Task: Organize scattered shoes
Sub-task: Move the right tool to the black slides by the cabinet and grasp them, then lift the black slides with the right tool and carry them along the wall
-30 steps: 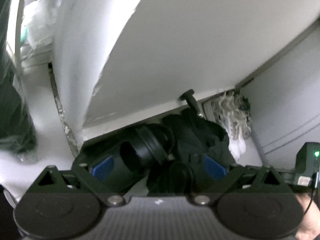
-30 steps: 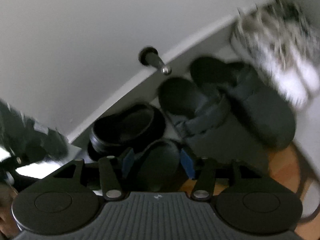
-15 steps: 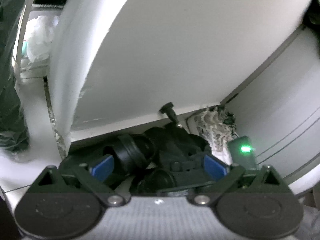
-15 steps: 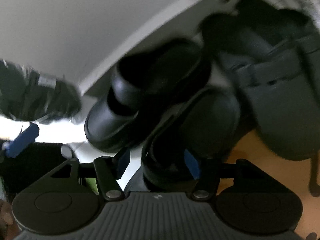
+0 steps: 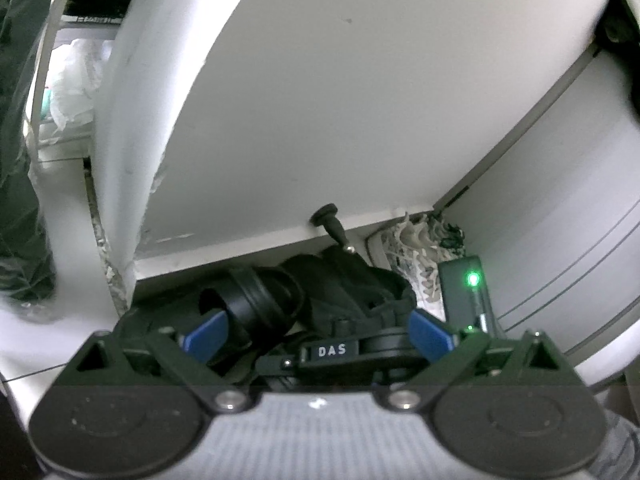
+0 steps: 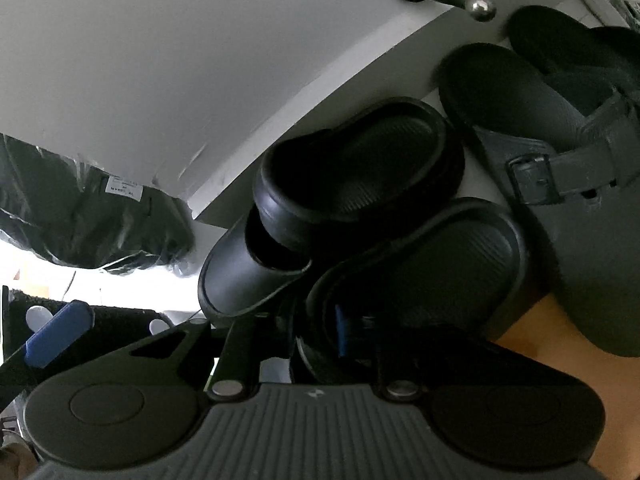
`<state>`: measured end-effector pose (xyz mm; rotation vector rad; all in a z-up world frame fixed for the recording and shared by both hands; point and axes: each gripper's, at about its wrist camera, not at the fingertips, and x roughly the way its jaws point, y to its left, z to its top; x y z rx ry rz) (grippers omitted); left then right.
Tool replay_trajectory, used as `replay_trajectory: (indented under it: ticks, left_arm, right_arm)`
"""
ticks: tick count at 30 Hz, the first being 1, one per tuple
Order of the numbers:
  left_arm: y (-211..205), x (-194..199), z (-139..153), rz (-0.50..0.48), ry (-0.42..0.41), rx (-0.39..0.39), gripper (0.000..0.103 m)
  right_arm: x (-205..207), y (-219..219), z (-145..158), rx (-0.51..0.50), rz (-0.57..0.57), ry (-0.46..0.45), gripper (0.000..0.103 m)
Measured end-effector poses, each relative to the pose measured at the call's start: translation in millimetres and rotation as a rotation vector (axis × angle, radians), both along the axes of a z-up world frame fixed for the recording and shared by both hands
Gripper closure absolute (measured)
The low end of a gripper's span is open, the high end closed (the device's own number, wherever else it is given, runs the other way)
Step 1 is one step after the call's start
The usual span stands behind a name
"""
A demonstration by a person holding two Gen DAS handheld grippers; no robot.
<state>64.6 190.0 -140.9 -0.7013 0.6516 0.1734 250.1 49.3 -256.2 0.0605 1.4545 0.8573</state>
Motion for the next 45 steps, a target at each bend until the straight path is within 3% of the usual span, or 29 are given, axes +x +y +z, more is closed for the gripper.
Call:
replay_trajectory:
  ticks: [3,5,7,10,16,24,27,36,38,40,42,43,44,45]
  left_arm:
    - [0,2,-2,-0.002,0.007,-0.003,0.004]
    - [0,2,-3,-0.003,0.007,-0.005,0.004]
    - [0,2,-4,-0.001,0.004,-0.006,0.004]
    - [-1,0,-3,0.006,-0.015,-0.006,0.004]
    - [-2,-4,-2,0.014,-0.047,0.005,0.004]
    - [5,-1,-7,0.036,-0.034,-0.022,0.004]
    - [6,0,-7,0.04,-0.034,-0.018,0.004]
    - [11,2,-12,0.109,0.004,0.007,0.004]
    - [11,1,-11,0.108,0.001,0.008,0.003]
    - [9,1,-10,0.102,-0.002,0.012,0.003]
    - [9,0,-9,0.103,-0.007,0.014,0.003]
    - [9,-1,-9,0.104,-0.011,0.015,0.003]
    - [9,-1,-8,0.105,-0.015,0.015,0.003]
    - [9,-2,-7,0.104,-0.021,0.017,0.003]
  right_arm:
    - [7,-8,0,0.024,-0.043,0.047,0.069]
    - [12,-17,5,0.058,-0.092,0.059,0.042]
    - [23,-26,8,0.074,-0.17,0.092,0.038]
    - [39,-34,2,0.071,-0.289,0.172,0.038]
    - [56,-24,-17,0.061,-0.383,0.299,0.035]
    - [68,-32,-12,0.096,-0.426,0.347,0.035]
    - [76,-33,-22,0.021,-0.458,0.354,0.035]
    - [78,-11,-44,-0.009,-0.446,0.409,0.024]
    - [80,-5,-44,-0.004,-0.444,0.401,0.012]
    - [80,6,-40,-0.016,-0.41,0.379,0.009]
    - [78,13,-37,-0.027,-0.371,0.366,0.01]
    - [75,15,-40,-0.013,-0.347,0.418,0.013]
    - [73,17,-42,-0.007,-0.33,0.447,0.023]
    - [69,19,-43,-0.021,-0.294,0.452,0.026]
